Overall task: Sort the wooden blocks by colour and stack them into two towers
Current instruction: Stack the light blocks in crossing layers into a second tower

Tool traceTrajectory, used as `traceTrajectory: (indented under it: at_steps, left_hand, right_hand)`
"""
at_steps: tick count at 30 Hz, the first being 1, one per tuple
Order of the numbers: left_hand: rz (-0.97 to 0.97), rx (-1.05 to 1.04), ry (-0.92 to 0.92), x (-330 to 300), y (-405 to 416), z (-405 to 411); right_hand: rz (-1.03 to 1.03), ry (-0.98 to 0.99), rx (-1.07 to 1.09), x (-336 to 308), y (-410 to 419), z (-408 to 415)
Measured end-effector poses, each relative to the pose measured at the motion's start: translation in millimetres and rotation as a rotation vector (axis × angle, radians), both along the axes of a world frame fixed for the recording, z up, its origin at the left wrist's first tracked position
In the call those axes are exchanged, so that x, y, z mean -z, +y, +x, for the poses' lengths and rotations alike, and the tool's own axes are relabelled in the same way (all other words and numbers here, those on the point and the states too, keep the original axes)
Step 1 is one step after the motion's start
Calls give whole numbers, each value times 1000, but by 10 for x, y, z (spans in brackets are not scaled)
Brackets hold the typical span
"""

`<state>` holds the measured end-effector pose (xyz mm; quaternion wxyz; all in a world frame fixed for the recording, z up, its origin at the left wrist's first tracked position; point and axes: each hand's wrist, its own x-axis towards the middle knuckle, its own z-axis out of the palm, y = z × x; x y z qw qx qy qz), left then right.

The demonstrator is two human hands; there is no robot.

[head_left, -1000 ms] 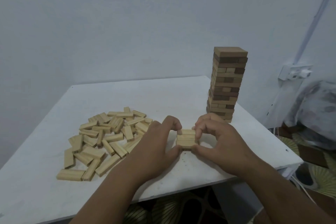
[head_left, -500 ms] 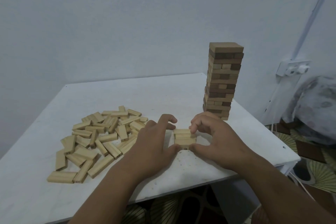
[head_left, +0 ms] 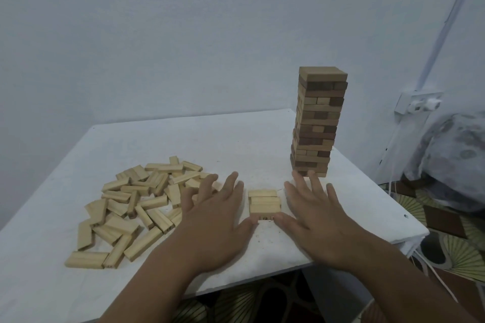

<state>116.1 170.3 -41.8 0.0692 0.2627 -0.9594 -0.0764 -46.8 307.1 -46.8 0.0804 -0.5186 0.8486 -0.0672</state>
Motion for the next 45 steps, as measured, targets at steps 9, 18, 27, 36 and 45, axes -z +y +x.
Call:
traceTrajectory:
  at_steps: [9,18,27,36,45]
  left_hand:
    - [-98,-19,-106,33,160,-68]
    - [-164,-48,-94,163,154,-147]
    - [-88,-51,-45,34,164,-58]
    - [-49,-255,403,-137,-380,647]
    - [-72,-310,215,-25,-446,858]
  right_hand:
    - [104,107,-5,62,-51,121]
    - [98,119,1,45,-73,131]
    - [86,75,2,-16,-33,100]
    - [-356,2,-170,-180,-295,568]
    - [-429,-20,-331,17,-738,965]
